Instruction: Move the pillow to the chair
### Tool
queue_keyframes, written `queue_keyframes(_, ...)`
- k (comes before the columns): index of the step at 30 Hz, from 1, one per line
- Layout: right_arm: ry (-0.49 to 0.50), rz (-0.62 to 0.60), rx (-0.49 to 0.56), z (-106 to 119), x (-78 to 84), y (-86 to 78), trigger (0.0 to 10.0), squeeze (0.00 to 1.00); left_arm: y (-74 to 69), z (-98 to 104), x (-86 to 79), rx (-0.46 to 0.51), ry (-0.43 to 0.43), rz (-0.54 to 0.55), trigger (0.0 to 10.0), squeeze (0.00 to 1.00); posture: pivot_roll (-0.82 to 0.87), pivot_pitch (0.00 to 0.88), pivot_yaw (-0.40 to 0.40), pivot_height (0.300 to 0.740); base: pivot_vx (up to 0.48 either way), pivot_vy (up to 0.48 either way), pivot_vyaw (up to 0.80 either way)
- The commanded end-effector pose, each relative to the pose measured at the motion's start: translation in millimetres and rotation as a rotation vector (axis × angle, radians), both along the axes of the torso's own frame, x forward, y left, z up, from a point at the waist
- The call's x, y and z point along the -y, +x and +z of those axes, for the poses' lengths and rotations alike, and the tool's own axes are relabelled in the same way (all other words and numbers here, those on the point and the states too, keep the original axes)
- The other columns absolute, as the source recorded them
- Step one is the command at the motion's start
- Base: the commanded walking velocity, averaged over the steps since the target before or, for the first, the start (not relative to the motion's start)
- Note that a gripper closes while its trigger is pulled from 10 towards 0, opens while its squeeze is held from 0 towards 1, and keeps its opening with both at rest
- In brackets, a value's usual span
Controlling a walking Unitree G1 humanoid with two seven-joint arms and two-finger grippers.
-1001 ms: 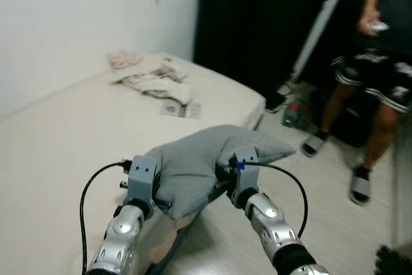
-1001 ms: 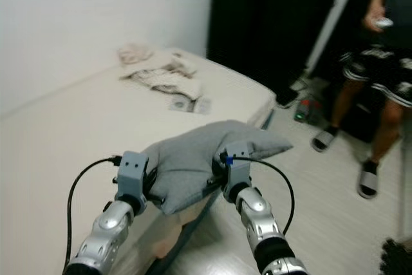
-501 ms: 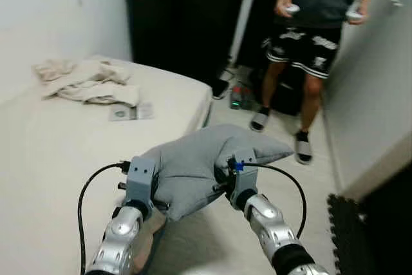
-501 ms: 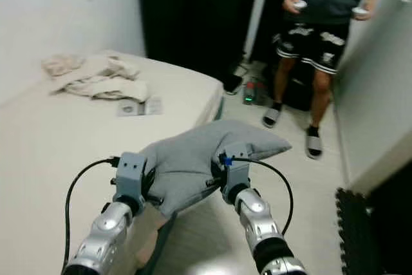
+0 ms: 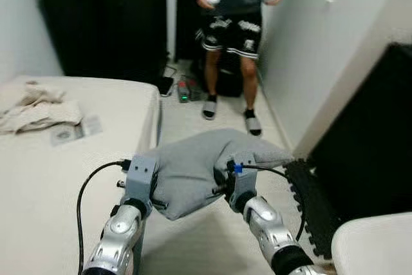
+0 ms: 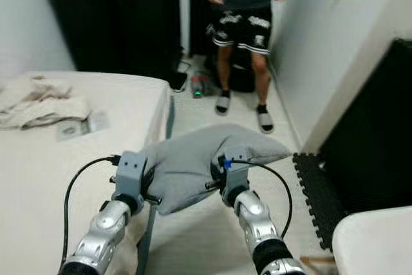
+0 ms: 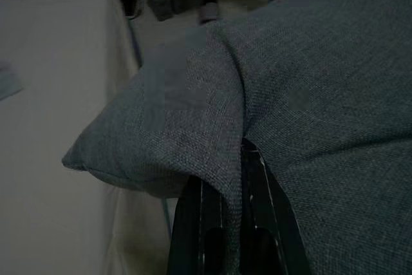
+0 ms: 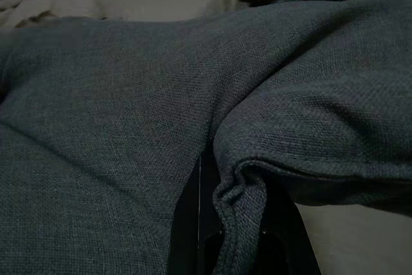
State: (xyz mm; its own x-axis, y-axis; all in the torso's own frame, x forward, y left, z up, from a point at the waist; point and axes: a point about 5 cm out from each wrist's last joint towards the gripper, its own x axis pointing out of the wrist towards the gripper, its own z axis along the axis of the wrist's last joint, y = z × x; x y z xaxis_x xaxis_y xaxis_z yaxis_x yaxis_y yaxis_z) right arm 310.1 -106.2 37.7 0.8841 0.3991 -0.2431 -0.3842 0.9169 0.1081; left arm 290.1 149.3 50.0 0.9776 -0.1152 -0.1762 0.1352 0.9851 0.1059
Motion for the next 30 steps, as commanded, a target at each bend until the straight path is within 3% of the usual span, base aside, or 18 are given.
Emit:
queue_keyframes(1, -0.032, -0.085, -0.004, -5.5, 23.1, -2.2, 10.0, 0.0, 3.3, 6.5, -28.6, 0.024, 0.058, 0.087, 10.0, 0.0, 0.08, 0.036, 0.014, 0.74, 0.0, 0.0, -0.8)
queue_keyframes(10, -0.017, -0.102, -0.005, -8.6, 21.9, -5.5, 10.0, 0.0, 2.4, 4.2, -32.6, 0.005, 0.082, 0.071, 10.0, 0.0, 0.08, 0.035, 0.037, 0.74, 0.0, 0.0, -0.8)
queue_keyframes(16, -0.015, -0.105, -0.004, -9.8, 22.8, -7.0, 10.0, 0.0, 3.0, 3.5, -26.0, -0.001, 0.011, 0.074, 10.0, 0.0, 0.07, 0.026, 0.035, 0.74, 0.0, 0.0, -0.8)
queue_keyframes(30, -0.019, -0.069, 0.0, -6.5, 17.2, -3.4, 10.0, 0.0, 2.9, 1.7, -24.1, 0.003, 0.015, 0.114, 10.0, 0.0, 0.07, 0.02, 0.003, 0.74, 0.0, 0.0, -0.8)
